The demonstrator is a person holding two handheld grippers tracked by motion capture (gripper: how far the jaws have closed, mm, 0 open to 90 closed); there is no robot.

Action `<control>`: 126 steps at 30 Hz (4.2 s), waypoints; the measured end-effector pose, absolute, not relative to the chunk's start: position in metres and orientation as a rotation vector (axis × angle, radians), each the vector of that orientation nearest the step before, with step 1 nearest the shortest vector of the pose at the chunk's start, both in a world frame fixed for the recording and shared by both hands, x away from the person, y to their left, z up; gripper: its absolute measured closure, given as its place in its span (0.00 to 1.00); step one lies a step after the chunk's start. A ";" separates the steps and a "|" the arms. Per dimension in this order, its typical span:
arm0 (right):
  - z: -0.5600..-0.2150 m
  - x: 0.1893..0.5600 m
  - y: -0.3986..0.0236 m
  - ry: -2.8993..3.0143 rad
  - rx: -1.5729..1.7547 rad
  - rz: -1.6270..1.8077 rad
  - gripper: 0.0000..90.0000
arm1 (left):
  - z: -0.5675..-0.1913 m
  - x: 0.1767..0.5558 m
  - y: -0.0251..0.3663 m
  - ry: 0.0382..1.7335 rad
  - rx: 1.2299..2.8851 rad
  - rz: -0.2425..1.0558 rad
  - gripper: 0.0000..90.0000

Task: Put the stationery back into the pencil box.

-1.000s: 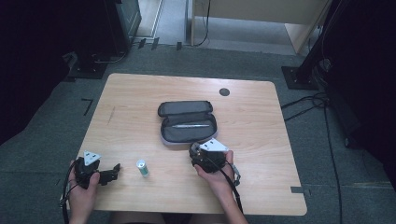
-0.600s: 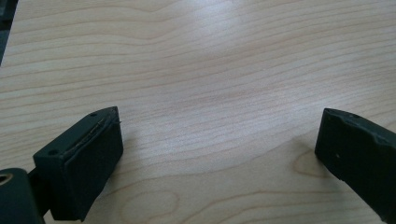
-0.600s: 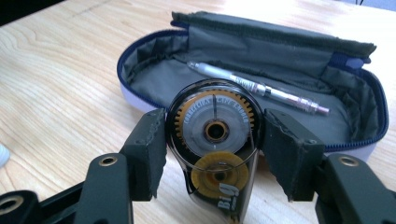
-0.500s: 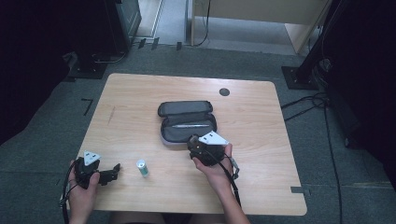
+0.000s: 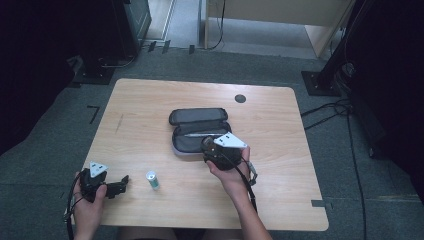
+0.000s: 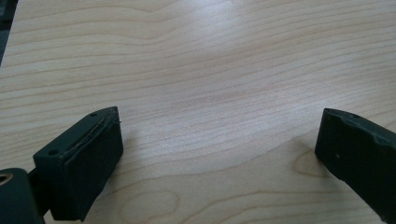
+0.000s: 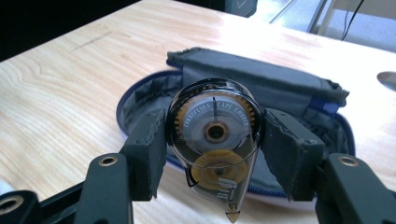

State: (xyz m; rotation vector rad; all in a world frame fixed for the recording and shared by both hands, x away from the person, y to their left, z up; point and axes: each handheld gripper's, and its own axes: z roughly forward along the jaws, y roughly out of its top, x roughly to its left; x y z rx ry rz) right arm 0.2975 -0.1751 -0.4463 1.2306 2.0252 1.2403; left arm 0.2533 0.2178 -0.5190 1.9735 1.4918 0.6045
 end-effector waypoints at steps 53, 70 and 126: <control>-0.475 0.360 -0.157 2.098 1.281 1.213 0.46 | -0.519 0.253 0.218 1.491 1.976 0.604 0.01; -0.471 0.355 -0.157 2.157 1.291 1.235 0.46 | -0.519 0.254 0.218 1.485 1.971 0.597 0.01; -0.481 0.245 -0.076 2.393 0.911 1.640 0.47 | -0.519 0.254 0.217 1.487 1.971 0.598 0.01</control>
